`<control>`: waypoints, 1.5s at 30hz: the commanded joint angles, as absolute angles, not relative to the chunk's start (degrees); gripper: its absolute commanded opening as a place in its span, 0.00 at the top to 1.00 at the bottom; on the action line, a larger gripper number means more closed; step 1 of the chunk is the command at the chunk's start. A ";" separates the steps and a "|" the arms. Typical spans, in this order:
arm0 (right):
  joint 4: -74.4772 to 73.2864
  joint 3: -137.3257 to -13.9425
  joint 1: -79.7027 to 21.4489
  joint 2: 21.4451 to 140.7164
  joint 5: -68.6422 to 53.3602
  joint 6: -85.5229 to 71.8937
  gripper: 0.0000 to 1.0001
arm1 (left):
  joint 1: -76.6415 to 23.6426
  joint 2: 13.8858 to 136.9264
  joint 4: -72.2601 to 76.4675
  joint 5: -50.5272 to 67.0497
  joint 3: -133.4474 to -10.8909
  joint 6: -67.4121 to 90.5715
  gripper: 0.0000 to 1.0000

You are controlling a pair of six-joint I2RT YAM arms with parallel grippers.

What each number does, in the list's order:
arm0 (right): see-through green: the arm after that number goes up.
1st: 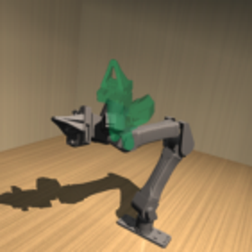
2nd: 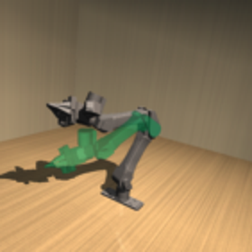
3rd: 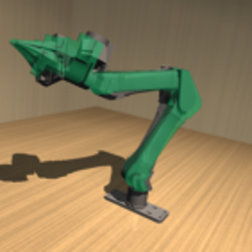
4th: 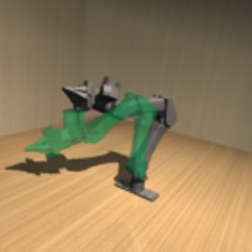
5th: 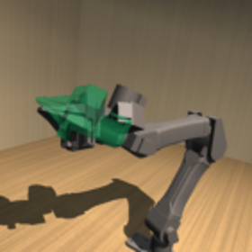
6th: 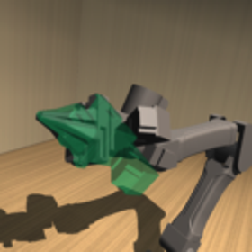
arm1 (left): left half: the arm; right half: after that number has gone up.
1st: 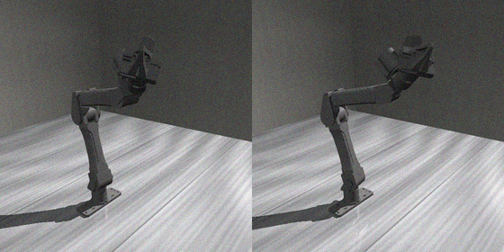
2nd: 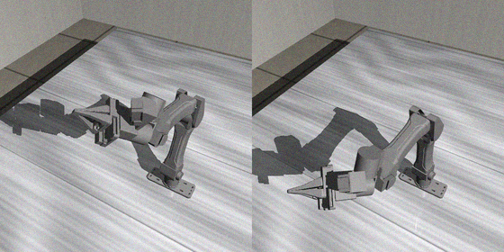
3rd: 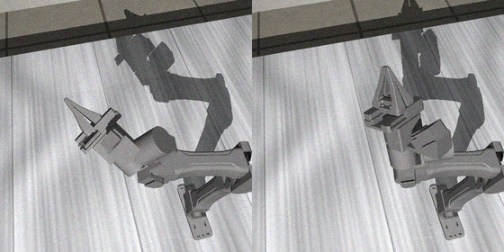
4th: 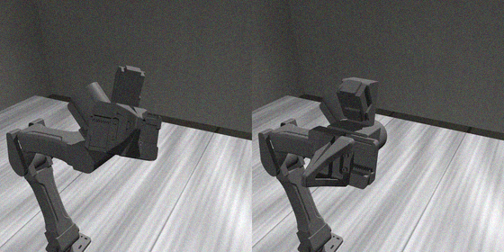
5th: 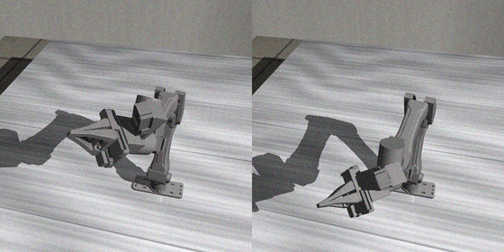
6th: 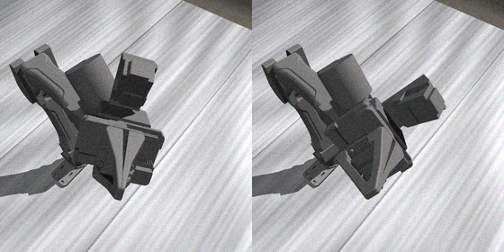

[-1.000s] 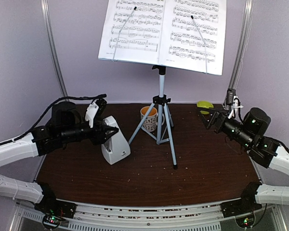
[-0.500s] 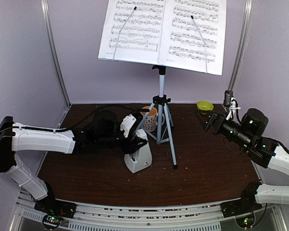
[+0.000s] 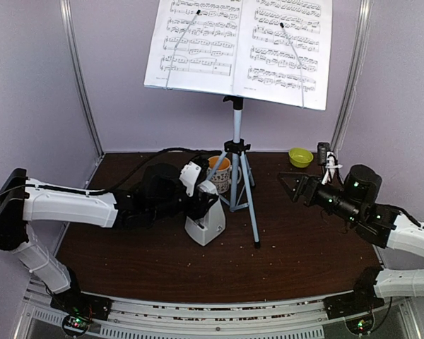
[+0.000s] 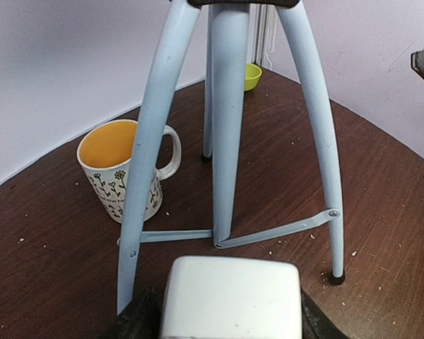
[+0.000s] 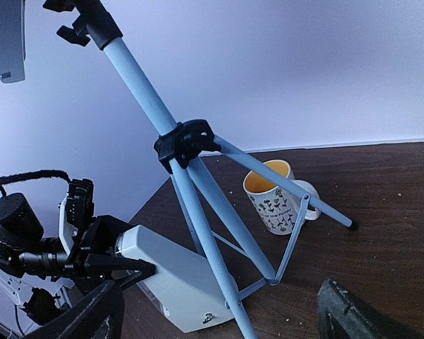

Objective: Set up the instrument practice props

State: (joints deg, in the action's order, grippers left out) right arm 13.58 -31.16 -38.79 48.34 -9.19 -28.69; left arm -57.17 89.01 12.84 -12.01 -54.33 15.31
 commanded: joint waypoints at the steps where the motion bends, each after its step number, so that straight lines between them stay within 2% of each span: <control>1: 16.53 -29.41 -40.92 50.04 -8.79 -28.28 0.05 | -57.39 87.78 22.38 -14.71 -56.44 17.67 0.76; 6: 17.85 -28.36 -44.27 52.53 -5.76 -28.34 0.09 | -57.88 87.28 22.95 -18.28 -55.32 19.22 0.77; 11: 21.42 -26.73 -50.12 57.19 0.54 -29.47 0.18 | -58.60 85.29 24.93 -19.99 -54.40 19.39 0.78; 16: 27.44 -26.59 -55.01 64.52 5.08 -32.02 0.29 | -60.15 83.44 26.37 -21.84 -53.95 18.81 0.79; 24: 34.32 -30.94 -61.15 77.93 9.17 -34.10 0.40 | -61.90 80.96 27.83 -23.99 -52.97 19.22 0.79; 29: 37.65 -32.96 -62.49 82.98 10.03 -35.81 0.41 | -62.38 79.12 28.10 -24.32 -52.70 18.91 0.79; 41: 41.96 -36.65 -62.66 90.75 11.24 -38.79 0.54 | -63.34 77.39 29.94 -23.84 -51.75 18.29 0.80; 45: 41.91 -36.53 -62.63 91.34 12.64 -39.88 0.65 | -63.80 76.68 31.17 -23.97 -51.01 17.91 0.81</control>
